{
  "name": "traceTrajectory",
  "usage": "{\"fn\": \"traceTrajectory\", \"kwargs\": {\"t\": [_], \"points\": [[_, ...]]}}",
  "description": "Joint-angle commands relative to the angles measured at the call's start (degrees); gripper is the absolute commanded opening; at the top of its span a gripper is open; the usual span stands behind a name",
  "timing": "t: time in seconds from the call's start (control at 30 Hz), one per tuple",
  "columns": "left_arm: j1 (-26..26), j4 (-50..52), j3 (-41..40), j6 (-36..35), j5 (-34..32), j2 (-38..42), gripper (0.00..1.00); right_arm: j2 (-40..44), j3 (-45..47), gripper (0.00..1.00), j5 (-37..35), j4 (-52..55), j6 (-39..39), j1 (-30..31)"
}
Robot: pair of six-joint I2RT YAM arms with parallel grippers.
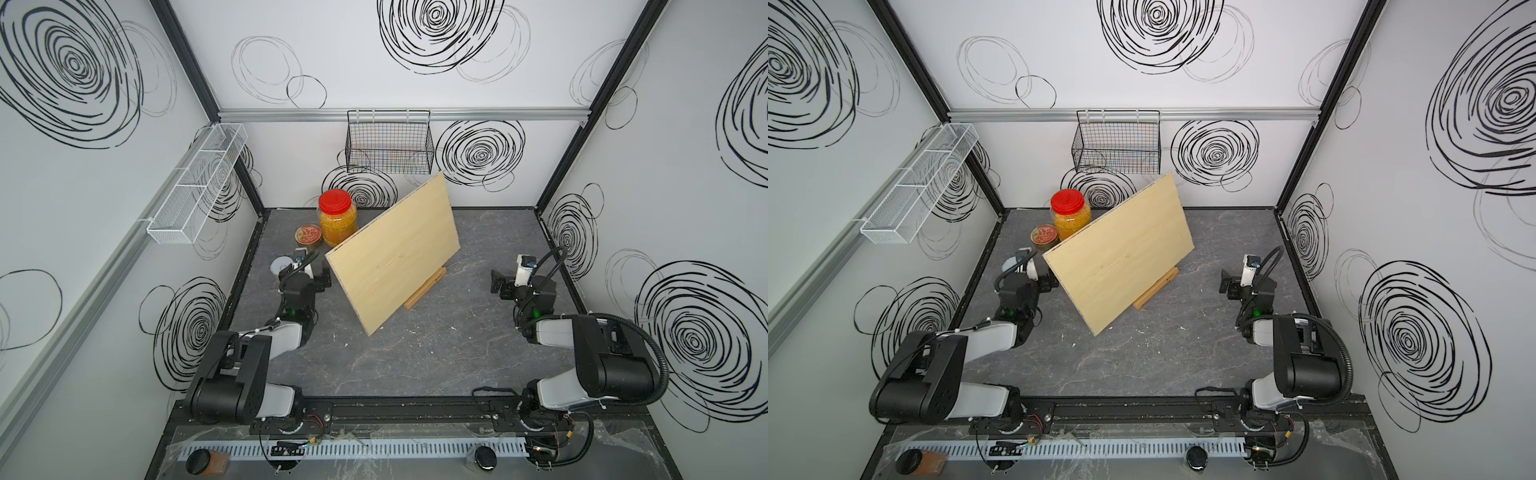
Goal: Disassemble the easel
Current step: Pick up the drawing board from the easel.
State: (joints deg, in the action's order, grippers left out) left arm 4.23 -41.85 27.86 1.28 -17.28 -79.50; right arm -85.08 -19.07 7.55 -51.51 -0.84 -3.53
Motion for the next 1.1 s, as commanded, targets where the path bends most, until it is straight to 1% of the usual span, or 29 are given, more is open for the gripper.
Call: {"fn": "traceTrajectory", "kwargs": {"t": [0.0, 0.07, 0.13, 0.2, 0.3, 0.37, 0.43, 0.5, 0.57, 0.63, 0.67, 0.77, 0.87, 0.9, 0.97, 1.07], "points": [[-0.78, 21.81, 11.16, 0.69, -5.12, 2.31, 0.99, 3.27, -0.47, 1.0, -1.32, 3.06, -0.63, 0.17], [-2.5, 29.96, 16.41, 1.34, -3.71, 3.3, 0.99, 5.8, -2.63, 1.0, -1.44, 8.84, -1.17, 0.1], [-4.73, 35.1, 19.51, 2.94, -2.04, 5.16, 0.99, 7.93, -5.13, 1.0, -1.44, 15.04, -1.88, 0.1], [-8.12, 39.56, 21.71, 5.6, 0.14, 7.76, 0.99, 9.68, -8.93, 1.0, -3.14, 23.44, -3.02, 0.32], [-14.42, 48.42, 25.72, 9.23, 2.71, 11.68, 0.99, 10.9, -17.35, 1.0, -7.15, 38.84, -5.07, 0.72], [-18.75, 53.95, 28.17, 9.56, 6.33, 14.99, 0.99, 10.28, -24.66, 1.0, -8.19, 48.92, -6.68, 1.06], [-22.05, 58.37, 29.71, 9.42, 10.72, 18.49, 0.99, 9.18, -31.21, 1.0, -7.76, 56.78, -8.12, 1.73], [-23.85, 64.02, 31.47, 8.58, 16.32, 22.15, 0.99, 8.32, -35.77, 1.0, -6.65, 61.97, -8.87, 3.2], [-22.91, 70.59, 33.27, 7.2, 20.22, 26.2, 0.99, 7.79, -39.72, 0.99, -5.81, 65.79, -9.22, 5.7], [-18.9, 74.35, 33.93, 7.32, 19.29, 30.01, 0.99, 6.89, -42.27, 0.99, -4.68, 67.81, -9.3, 8.25], [-16.7, 75.24, 33.78, 8.2, 20.1, 32.01, 0.99, 6.29, -43.15, 0.99, -3.64, 68.21, -9.35, 9.29], [-12.89, 75.82, 33.18, 10.82, 22.41, 36.81, 0.99, 3.48, -45.73, 0.97, 0.34, 68.04, -10.28, 12.49], [-7.15, 79.03, 34.8, 11.02, 22.12, 37.69, 0.99, 0.13, -49.57, 0.96, 0.75, 68.65, -11.74, 15.79], [-5.12, 79.01, 34.53, 10.63, 22.91, 38.48, 0.99, -0.86, -50.69, 0.96, 1.0, 68.65, -12.09, 16.69], [-2.63, 77.75, 33.2, 9.67, 25.04, 40.65, 0.99, -2.53, -52.27, 0.96, 2.48, 68.35, -12.93, 17.64], [-0.53, 75.76, 30.23, 9.0, 29.18, 44.74, 0.99, -4.79, -53.85, 0.96, 5.59, 67.87, -14.38, 18.02]]}}
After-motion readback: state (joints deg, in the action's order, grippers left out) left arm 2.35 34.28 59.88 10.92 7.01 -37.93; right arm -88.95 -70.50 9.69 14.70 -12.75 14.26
